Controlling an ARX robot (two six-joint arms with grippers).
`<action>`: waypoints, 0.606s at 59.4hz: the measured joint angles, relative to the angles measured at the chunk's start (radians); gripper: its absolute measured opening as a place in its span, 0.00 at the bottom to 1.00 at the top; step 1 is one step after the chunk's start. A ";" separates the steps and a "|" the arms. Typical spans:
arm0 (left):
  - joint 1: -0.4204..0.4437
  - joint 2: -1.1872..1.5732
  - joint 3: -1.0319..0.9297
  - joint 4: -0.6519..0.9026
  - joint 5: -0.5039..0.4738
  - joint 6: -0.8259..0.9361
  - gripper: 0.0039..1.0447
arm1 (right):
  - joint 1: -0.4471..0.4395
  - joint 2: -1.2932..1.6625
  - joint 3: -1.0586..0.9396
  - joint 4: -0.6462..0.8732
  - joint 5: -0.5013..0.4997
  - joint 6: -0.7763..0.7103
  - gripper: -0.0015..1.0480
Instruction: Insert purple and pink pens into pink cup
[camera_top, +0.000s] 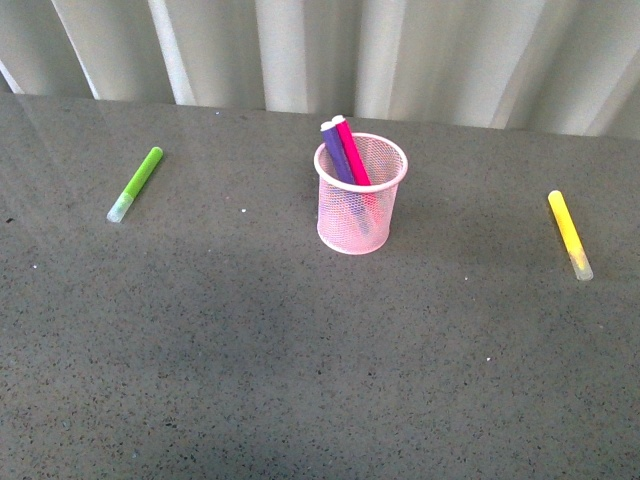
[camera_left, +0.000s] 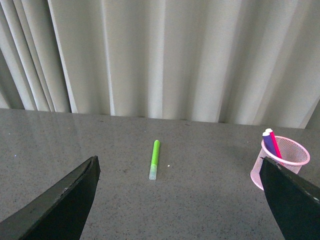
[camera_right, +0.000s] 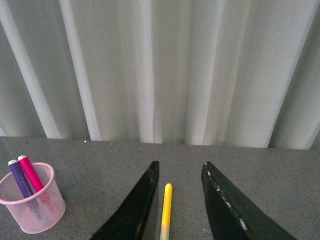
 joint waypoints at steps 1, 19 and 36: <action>0.000 0.000 0.000 0.000 0.000 0.000 0.94 | 0.004 -0.018 -0.008 -0.010 0.005 0.000 0.24; 0.000 0.000 0.000 0.000 0.000 0.000 0.94 | 0.100 -0.191 -0.076 -0.110 0.097 -0.003 0.03; 0.000 0.000 0.000 0.000 0.000 0.000 0.94 | 0.101 -0.330 -0.095 -0.207 0.097 -0.003 0.03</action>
